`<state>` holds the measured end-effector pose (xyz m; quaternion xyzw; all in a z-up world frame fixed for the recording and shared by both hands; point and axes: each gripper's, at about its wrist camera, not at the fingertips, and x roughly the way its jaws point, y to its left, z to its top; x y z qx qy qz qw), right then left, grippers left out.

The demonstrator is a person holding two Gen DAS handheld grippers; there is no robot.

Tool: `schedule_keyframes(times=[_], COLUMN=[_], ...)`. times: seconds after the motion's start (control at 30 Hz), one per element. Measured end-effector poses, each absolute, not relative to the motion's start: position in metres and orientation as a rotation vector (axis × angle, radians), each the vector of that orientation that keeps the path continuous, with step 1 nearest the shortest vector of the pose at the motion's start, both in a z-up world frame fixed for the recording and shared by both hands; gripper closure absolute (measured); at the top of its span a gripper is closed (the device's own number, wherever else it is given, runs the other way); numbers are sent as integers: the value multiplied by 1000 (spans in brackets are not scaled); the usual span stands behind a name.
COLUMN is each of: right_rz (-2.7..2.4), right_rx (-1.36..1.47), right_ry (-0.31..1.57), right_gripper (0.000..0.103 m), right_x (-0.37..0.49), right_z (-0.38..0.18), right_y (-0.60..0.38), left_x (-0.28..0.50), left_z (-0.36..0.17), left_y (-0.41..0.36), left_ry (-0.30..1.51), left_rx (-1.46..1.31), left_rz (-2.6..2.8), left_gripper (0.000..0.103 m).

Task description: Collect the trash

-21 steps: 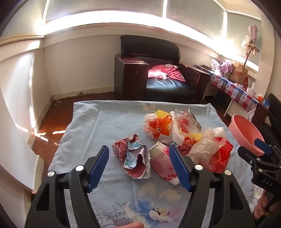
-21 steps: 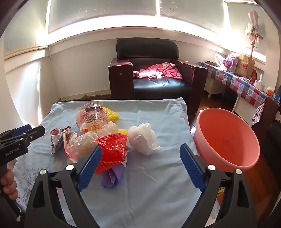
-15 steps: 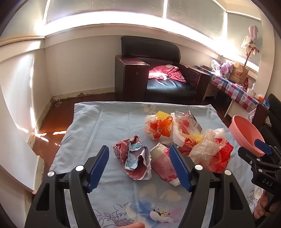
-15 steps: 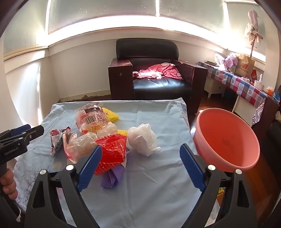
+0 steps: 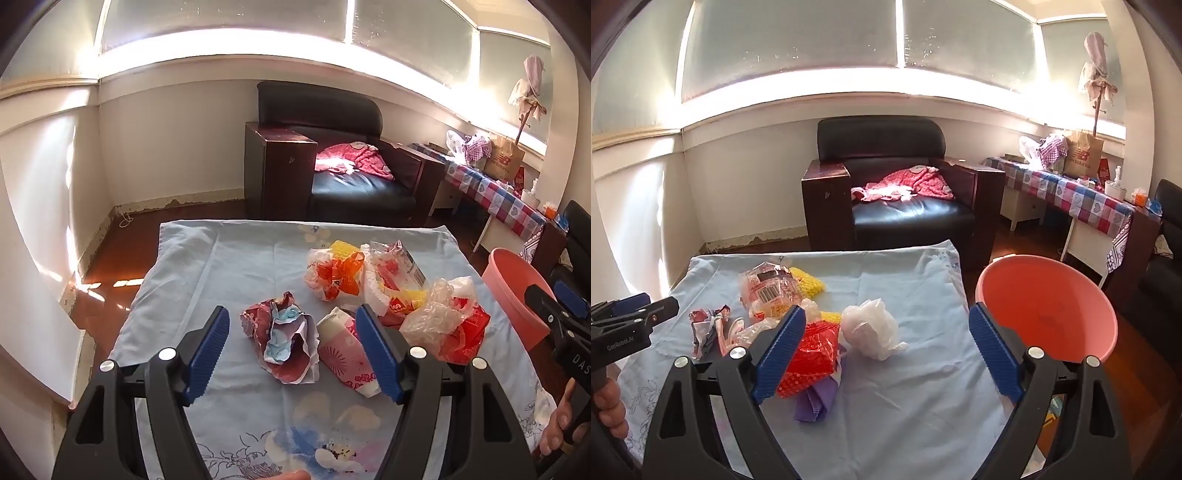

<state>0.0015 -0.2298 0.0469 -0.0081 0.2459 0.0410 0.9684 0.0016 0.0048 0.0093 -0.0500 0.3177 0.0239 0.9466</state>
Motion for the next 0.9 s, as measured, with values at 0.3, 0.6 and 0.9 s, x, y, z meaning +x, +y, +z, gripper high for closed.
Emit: schedule_keyframes(times=[0.3, 0.6, 0.9], right_rz=[56, 58, 58], right_rx=[-24, -22, -16], right_ry=[474, 485, 491], right_gripper=[13, 13, 13], right_x=[-1, 1, 1], right_z=[49, 46, 44], right_y=[-233, -232, -234], left_x=[-3, -3, -3], left_z=[12, 11, 11], left_y=[2, 1, 1], left_ry=[621, 621, 622], left_rx=[-95, -93, -93], left_rz=[59, 58, 59], left_gripper=[33, 33, 33])
